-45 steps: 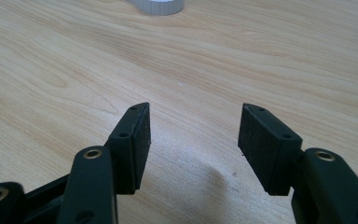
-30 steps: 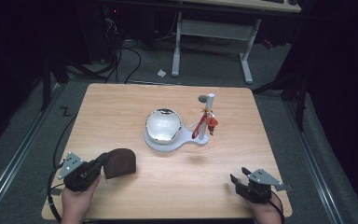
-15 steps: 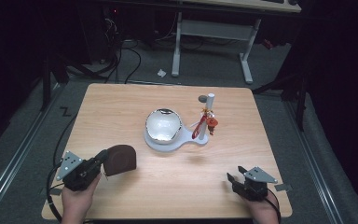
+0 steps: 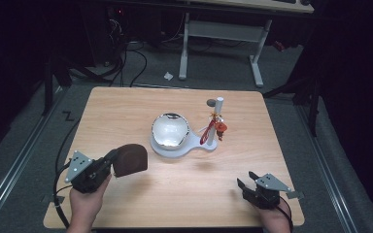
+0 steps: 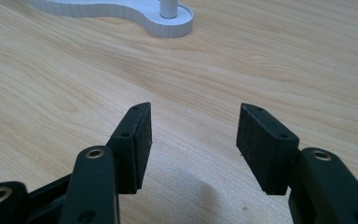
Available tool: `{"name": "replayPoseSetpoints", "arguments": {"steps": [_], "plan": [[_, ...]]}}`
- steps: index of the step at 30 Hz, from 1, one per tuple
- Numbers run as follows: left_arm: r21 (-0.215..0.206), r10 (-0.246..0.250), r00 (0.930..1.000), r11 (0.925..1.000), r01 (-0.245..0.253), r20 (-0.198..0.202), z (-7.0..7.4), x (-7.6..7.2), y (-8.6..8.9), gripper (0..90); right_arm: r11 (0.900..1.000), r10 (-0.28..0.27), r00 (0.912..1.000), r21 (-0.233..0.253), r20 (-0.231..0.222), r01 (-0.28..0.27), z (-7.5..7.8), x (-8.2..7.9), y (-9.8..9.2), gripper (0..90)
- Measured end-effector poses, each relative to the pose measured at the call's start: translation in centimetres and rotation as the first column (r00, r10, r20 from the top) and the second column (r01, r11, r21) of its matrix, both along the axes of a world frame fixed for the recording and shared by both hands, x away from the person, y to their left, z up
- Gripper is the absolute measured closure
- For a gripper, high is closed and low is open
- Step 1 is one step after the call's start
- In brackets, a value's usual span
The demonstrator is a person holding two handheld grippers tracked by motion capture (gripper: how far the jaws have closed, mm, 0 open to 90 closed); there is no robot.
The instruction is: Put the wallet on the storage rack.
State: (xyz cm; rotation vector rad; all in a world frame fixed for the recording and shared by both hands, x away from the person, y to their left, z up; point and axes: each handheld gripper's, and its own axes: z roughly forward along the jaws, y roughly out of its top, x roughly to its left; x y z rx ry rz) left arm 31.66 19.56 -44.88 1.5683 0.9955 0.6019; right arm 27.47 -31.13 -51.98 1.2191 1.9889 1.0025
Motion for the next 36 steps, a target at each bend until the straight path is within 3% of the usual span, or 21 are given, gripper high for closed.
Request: {"name": "replayPoseSetpoints", "arguments": {"steps": [8, 23, 36], "plan": [[0.032, -0.006, 0.9998, 0.9995, 0.006, 0.017, 1.5, 2.0, -1.8, 87.1, 1.000, 0.007, 1.0000, 0.004, 0.004, -0.007, 0.1, -0.1, -0.3, 45.8], [0.081, 0.001, 1.0000, 0.9967, -0.002, 0.006, 3.4, 6.0, -4.1, 87.1, 1.000, 0.014, 0.9999, 0.024, 0.002, -0.014, 0.2, -0.2, -0.6, 45.7], [0.145, 0.007, 1.0000, 0.9895, -0.007, 0.002, 4.8, 8.7, -5.7, 87.1, 1.000, 0.015, 0.9999, 0.025, 0.003, -0.015, 0.2, -0.2, -0.8, 45.9]]}}
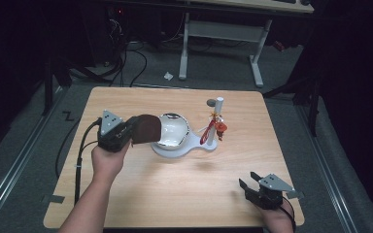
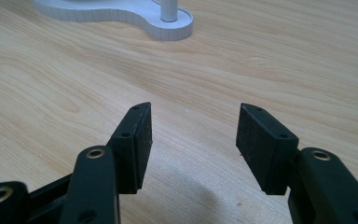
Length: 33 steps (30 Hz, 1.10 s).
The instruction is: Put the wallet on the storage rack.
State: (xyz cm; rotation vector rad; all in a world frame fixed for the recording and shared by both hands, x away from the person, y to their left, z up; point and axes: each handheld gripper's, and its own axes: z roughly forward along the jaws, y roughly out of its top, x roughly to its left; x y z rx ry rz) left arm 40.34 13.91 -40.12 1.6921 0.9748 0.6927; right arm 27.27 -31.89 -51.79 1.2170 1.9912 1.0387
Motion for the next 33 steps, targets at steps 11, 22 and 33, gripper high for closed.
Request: {"name": "replayPoseSetpoints", "arguments": {"steps": [11, 22, 33], "plan": [[0.069, -0.017, 0.9996, 0.9975, 0.019, -0.022, 0.5, 1.6, -1.7, 87.1, 1.000, -0.005, 1.0000, 0.010, -0.005, 0.006, -0.1, 0.1, -0.1, 46.4], [0.170, -0.013, 0.9978, 0.9852, 0.024, -0.064, -0.2, 2.7, -3.5, 86.9, 1.000, -0.002, 1.0000, 0.017, -0.006, 0.002, -0.2, 0.1, -0.3, 46.6], [0.225, 0.023, 0.9948, 0.9743, 0.000, -0.099, -0.4, 3.9, -6.1, 86.5, 1.000, -0.003, 1.0000, 0.021, -0.006, 0.004, -0.1, 0.1, -0.4, 46.6]]}}
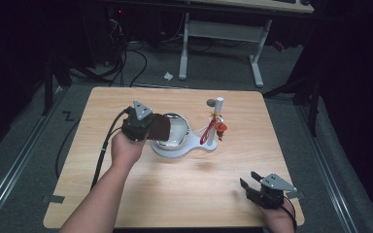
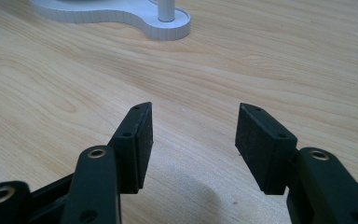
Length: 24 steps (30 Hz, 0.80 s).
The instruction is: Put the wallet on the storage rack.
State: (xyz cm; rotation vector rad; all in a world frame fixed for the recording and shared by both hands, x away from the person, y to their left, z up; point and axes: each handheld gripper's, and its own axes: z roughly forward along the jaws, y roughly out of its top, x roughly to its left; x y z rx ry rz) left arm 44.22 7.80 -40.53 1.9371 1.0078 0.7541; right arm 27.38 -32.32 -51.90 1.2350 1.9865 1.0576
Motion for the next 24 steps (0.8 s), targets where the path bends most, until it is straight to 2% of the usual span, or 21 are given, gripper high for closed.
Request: {"name": "replayPoseSetpoints", "arguments": {"steps": [10, 15, 17, 21, 24], "plan": [[-0.002, 0.023, 0.9994, 0.9997, -0.023, -0.025, -1.2, 0.7, -1.4, 85.8, 1.000, 0.003, 1.0000, 0.000, -0.001, -0.003, 0.0, 0.0, -0.1, 46.5], [0.023, 0.049, 0.9986, 0.9986, -0.048, -0.021, -1.4, 0.9, -2.0, 85.7, 1.000, 0.006, 1.0000, -0.003, 0.002, -0.006, 0.0, 0.0, 0.0, 46.5], [0.015, 0.056, 0.9981, 0.9983, -0.056, -0.025, -1.3, 1.0, -2.1, 85.7, 1.000, 0.005, 1.0000, -0.003, 0.002, -0.005, 0.0, 0.0, 0.0, 46.5], [-0.012, 0.049, 0.9988, 0.9987, -0.049, -0.006, -1.1, 0.9, -2.3, 83.5, 1.000, 0.004, 1.0000, -0.003, 0.002, -0.004, 0.0, 0.0, 0.0, 46.5], [-0.035, 0.035, 0.9994, 0.9988, -0.035, 0.001, -1.0, 0.8, -2.3, 74.4, 1.000, 0.007, 1.0000, -0.005, 0.003, -0.007, 0.0, 0.0, 0.0, 46.5]]}}
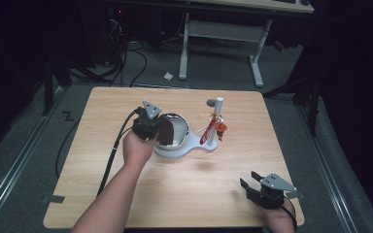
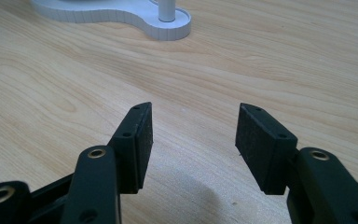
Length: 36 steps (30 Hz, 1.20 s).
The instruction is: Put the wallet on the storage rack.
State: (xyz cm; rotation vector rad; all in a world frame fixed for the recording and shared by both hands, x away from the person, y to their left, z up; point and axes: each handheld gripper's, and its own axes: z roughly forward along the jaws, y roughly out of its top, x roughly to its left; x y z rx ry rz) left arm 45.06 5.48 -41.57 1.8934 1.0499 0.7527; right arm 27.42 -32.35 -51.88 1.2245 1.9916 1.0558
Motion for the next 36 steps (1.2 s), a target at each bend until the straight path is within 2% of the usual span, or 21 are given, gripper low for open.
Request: {"name": "replayPoseSetpoints", "arguments": {"steps": [4, 16, 21, 36], "plan": [[-0.021, -0.010, 0.9999, 0.9997, 0.010, -0.008, 0.0, 0.0, 0.1, 65.5, 1.000, -0.002, 1.0000, 0.001, 0.002, 0.002, 0.0, 0.0, 0.0, 46.5], [-0.070, -0.033, 0.9992, 0.9971, 0.032, -0.022, 0.0, -0.2, 0.5, 55.4, 1.000, 0.000, 1.0000, -0.002, 0.003, 0.000, 0.1, 0.0, 0.0, 46.5], [-0.091, -0.045, 0.9985, 0.9950, 0.041, -0.032, -0.1, -0.4, 1.1, 52.5, 1.000, 0.000, 1.0000, -0.002, 0.005, 0.000, 0.1, -0.1, 0.1, 46.5], [-0.103, -0.073, 0.9970, 0.9923, 0.070, -0.025, 0.3, -1.1, 2.0, 46.9, 1.000, 0.007, 1.0000, -0.006, -0.004, -0.007, 0.0, 0.0, 0.2, 46.3]]}}
